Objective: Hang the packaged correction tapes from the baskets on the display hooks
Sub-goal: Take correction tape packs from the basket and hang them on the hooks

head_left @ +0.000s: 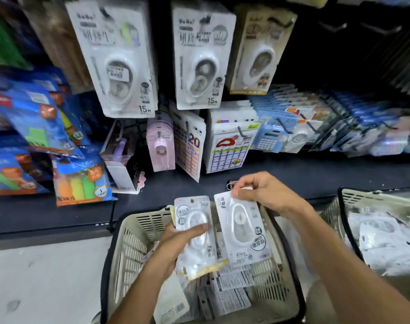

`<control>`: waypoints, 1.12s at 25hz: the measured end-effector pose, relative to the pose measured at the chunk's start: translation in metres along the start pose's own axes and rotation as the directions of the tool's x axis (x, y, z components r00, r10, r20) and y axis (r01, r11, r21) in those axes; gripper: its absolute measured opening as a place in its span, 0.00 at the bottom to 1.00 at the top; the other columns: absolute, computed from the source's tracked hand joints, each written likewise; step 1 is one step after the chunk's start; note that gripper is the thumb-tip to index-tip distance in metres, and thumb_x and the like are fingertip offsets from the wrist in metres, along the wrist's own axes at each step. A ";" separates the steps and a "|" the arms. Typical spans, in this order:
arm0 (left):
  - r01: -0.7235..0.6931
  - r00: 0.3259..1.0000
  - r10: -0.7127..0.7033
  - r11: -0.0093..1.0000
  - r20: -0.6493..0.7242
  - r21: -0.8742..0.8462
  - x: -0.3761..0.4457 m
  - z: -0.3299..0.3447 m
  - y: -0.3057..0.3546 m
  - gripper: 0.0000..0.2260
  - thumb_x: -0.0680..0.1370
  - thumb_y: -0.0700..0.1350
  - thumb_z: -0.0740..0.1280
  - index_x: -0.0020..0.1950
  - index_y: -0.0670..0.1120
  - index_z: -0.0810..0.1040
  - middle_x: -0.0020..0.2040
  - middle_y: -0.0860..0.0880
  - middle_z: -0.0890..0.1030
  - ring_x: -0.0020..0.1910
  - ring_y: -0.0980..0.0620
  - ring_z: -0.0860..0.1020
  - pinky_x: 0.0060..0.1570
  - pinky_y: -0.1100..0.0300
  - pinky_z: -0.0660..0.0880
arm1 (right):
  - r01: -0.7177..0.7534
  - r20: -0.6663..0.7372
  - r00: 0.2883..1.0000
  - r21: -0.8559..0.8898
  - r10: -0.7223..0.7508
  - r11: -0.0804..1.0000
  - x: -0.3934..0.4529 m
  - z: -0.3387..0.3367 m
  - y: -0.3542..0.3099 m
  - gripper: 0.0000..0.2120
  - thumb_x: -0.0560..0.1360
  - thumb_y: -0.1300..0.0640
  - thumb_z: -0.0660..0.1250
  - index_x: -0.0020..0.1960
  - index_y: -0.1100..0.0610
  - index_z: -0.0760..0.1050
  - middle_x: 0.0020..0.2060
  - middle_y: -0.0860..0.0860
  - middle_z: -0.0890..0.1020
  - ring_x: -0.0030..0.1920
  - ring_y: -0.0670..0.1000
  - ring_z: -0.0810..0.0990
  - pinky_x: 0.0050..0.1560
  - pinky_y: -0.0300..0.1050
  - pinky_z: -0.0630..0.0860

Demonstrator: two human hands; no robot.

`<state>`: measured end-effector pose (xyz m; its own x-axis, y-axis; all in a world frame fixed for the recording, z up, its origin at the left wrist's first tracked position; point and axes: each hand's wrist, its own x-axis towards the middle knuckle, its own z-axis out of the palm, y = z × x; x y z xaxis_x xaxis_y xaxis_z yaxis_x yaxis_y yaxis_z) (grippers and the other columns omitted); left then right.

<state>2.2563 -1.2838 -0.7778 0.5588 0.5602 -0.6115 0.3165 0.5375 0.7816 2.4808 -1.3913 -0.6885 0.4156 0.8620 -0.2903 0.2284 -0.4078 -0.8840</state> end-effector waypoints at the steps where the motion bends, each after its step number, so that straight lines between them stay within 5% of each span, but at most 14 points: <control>1: -0.038 0.997 0.040 0.999 0.072 -0.029 -0.009 0.009 0.019 0.36 0.56 0.51 0.87 0.61 0.47 0.81 0.53 0.52 0.88 0.52 0.51 0.86 0.47 0.59 0.80 | 0.043 0.003 0.999 -0.043 -0.043 0.998 -0.004 -0.007 -0.022 0.07 0.74 0.55 0.76 0.40 0.56 0.82 0.31 0.47 0.81 0.32 0.44 0.76 0.36 0.40 0.72; 3: -0.116 0.974 0.128 0.990 0.188 -0.075 -0.026 0.023 0.055 0.31 0.57 0.48 0.87 0.58 0.47 0.85 0.52 0.48 0.88 0.50 0.50 0.87 0.45 0.58 0.83 | 0.110 -0.015 0.994 -0.084 -0.111 0.990 -0.014 -0.012 -0.058 0.10 0.75 0.54 0.75 0.39 0.55 0.78 0.25 0.42 0.76 0.24 0.39 0.70 0.26 0.32 0.66; 5: -0.166 0.950 0.191 0.979 0.245 -0.120 -0.043 0.029 0.085 0.29 0.57 0.45 0.86 0.57 0.46 0.85 0.53 0.44 0.88 0.50 0.44 0.87 0.47 0.49 0.84 | 0.148 -0.075 0.986 -0.062 -0.152 0.987 -0.025 -0.012 -0.086 0.11 0.77 0.52 0.73 0.41 0.55 0.76 0.24 0.42 0.74 0.22 0.42 0.66 0.22 0.35 0.64; 7: -0.205 0.944 0.232 0.970 0.235 -0.132 -0.061 0.030 0.110 0.33 0.55 0.44 0.85 0.60 0.43 0.84 0.53 0.41 0.88 0.51 0.40 0.86 0.53 0.41 0.83 | 0.219 -0.188 0.958 -0.013 -0.218 0.976 -0.039 -0.006 -0.110 0.10 0.76 0.50 0.73 0.42 0.55 0.76 0.27 0.44 0.78 0.25 0.44 0.72 0.28 0.38 0.70; 9: -0.286 0.940 0.298 0.954 0.166 -0.092 -0.076 0.028 0.133 0.35 0.54 0.44 0.86 0.60 0.43 0.82 0.49 0.45 0.89 0.45 0.46 0.88 0.43 0.53 0.85 | 0.238 -0.272 0.946 0.210 -0.177 0.948 -0.054 0.000 -0.128 0.09 0.76 0.49 0.73 0.44 0.53 0.78 0.37 0.46 0.86 0.35 0.46 0.83 0.42 0.46 0.80; 11: -0.344 0.928 0.358 0.930 0.106 -0.127 -0.086 0.021 0.155 0.33 0.56 0.44 0.84 0.60 0.44 0.81 0.45 0.47 0.89 0.39 0.51 0.88 0.31 0.61 0.82 | 0.177 -0.131 0.982 0.399 -0.135 0.900 -0.070 0.004 -0.135 0.08 0.74 0.46 0.74 0.50 0.48 0.82 0.48 0.44 0.88 0.48 0.45 0.87 0.51 0.44 0.82; 13: -0.385 0.913 0.398 0.913 0.087 -0.139 -0.094 0.012 0.177 0.36 0.55 0.45 0.84 0.62 0.44 0.81 0.48 0.44 0.89 0.45 0.45 0.88 0.43 0.49 0.85 | 0.104 0.043 0.990 0.416 -0.134 0.903 -0.081 0.007 -0.134 0.15 0.72 0.49 0.76 0.58 0.47 0.82 0.55 0.51 0.86 0.55 0.55 0.85 0.54 0.50 0.82; 16: -0.403 0.906 0.416 0.904 0.081 -0.140 -0.104 -0.002 0.203 0.35 0.55 0.47 0.83 0.61 0.44 0.82 0.50 0.42 0.88 0.49 0.40 0.87 0.54 0.40 0.82 | 0.143 -0.011 0.989 0.398 -0.151 0.906 -0.081 0.011 -0.142 0.16 0.74 0.50 0.75 0.61 0.47 0.80 0.53 0.56 0.87 0.44 0.57 0.86 0.34 0.50 0.81; 20: -0.445 0.879 0.472 0.864 0.072 -0.234 -0.106 -0.017 0.224 0.21 0.59 0.45 0.79 0.51 0.45 0.85 0.47 0.40 0.88 0.40 0.41 0.88 0.32 0.50 0.83 | 0.225 -0.221 0.964 0.389 -0.147 0.893 -0.069 -0.007 -0.158 0.12 0.71 0.40 0.70 0.53 0.38 0.78 0.44 0.50 0.87 0.27 0.53 0.81 0.21 0.40 0.69; 24: -0.497 0.838 0.535 0.831 0.112 -0.249 -0.105 -0.014 0.237 0.26 0.59 0.43 0.81 0.57 0.46 0.84 0.51 0.39 0.88 0.45 0.38 0.87 0.35 0.48 0.84 | 0.299 -0.456 0.880 0.312 -0.134 0.902 -0.060 -0.058 -0.152 0.13 0.73 0.40 0.68 0.55 0.44 0.78 0.37 0.50 0.84 0.22 0.50 0.72 0.20 0.40 0.66; 28: -0.500 0.823 0.537 0.839 0.186 -0.213 -0.096 0.012 0.243 0.17 0.60 0.41 0.83 0.46 0.49 0.88 0.50 0.39 0.88 0.43 0.39 0.88 0.35 0.50 0.84 | 0.341 -0.606 0.792 0.328 -0.081 0.881 -0.051 -0.104 -0.139 0.06 0.80 0.50 0.68 0.53 0.51 0.78 0.37 0.47 0.83 0.26 0.50 0.75 0.22 0.41 0.69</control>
<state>2.2886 -1.2145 -0.5278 0.7721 0.6326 -0.0604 -0.1770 0.3054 0.9356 2.5197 -1.4099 -0.5129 0.8438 0.5329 0.0636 0.0541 0.0335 -0.9980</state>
